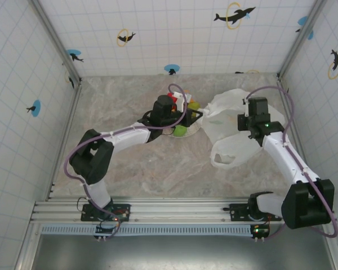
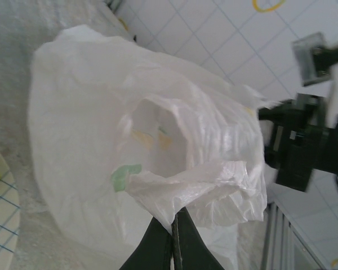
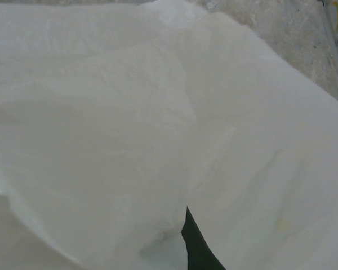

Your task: Place the fruits into the plastic bag

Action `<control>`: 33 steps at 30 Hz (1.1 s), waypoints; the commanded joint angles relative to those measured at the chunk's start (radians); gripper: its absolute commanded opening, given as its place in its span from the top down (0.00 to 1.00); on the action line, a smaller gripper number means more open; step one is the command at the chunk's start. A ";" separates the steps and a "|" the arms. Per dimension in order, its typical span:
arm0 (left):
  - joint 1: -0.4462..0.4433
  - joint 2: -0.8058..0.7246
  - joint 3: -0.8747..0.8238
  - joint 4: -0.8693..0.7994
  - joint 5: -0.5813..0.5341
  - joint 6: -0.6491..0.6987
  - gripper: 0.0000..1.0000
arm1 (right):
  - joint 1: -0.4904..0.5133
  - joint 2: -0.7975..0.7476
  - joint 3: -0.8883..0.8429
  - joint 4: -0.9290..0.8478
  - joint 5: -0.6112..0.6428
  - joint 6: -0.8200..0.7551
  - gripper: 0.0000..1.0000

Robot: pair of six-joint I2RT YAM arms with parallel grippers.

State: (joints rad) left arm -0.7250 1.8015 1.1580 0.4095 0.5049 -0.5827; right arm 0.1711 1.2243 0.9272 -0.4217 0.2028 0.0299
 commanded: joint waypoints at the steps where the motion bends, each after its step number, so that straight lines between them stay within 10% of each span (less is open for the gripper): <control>1: 0.015 0.041 0.052 -0.042 -0.099 -0.015 0.92 | -0.041 0.009 0.070 -0.181 -0.076 0.043 1.00; 16: 0.037 -0.117 -0.078 -0.157 -0.149 0.101 0.20 | -0.172 0.092 0.067 -0.112 -0.347 0.238 1.00; 33: 0.057 -0.227 -0.236 -0.412 -0.415 0.123 0.13 | -0.177 0.138 0.112 -0.122 -0.407 0.173 1.00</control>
State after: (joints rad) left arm -0.6682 1.5265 0.8932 0.0669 0.1371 -0.4934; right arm -0.0021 1.3472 1.0122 -0.5507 -0.1711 0.2161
